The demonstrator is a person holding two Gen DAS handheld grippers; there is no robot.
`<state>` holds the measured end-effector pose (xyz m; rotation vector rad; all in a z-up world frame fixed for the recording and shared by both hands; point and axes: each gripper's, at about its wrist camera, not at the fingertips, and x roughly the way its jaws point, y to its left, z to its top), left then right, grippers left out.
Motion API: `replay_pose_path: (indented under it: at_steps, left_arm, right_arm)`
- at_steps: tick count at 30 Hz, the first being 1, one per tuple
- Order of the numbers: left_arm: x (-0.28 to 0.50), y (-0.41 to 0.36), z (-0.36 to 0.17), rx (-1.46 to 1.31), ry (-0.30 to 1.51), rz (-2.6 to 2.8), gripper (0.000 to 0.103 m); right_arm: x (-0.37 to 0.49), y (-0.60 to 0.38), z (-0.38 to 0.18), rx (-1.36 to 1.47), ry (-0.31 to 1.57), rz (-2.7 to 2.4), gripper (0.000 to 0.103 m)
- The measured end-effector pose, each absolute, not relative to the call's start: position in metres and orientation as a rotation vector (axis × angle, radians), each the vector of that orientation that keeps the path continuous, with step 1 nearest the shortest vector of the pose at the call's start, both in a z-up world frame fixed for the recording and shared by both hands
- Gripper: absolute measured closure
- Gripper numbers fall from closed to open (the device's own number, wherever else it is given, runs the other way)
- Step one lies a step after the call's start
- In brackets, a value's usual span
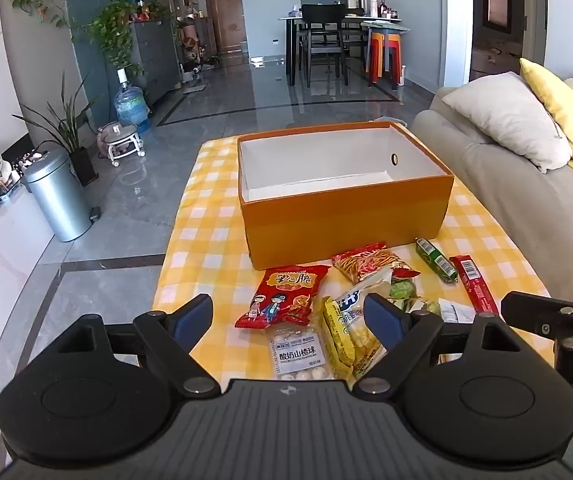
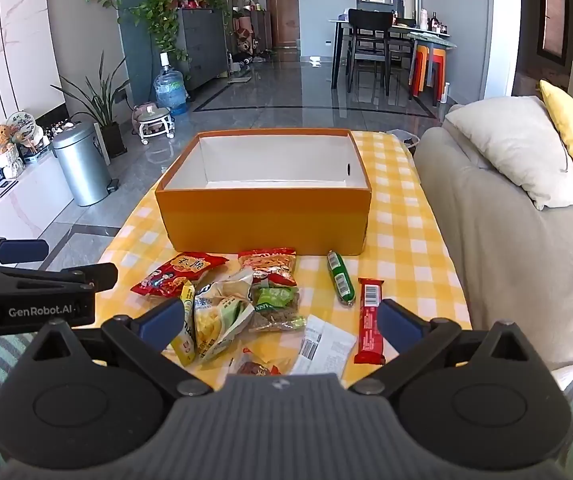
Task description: Organize snacks
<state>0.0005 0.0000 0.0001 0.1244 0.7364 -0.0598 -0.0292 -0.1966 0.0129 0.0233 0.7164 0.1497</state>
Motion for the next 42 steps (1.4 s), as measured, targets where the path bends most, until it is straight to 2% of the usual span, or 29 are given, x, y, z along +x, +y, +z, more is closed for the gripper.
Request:
replay_pose_path:
  at_steps: [42]
  left_arm:
    - [0.002, 0.001, -0.005, 0.121, 0.762, -0.072, 0.004]
  right_arm:
    - [-0.029, -0.199, 0.013, 0.016, 0.706, 0.145, 0.004]
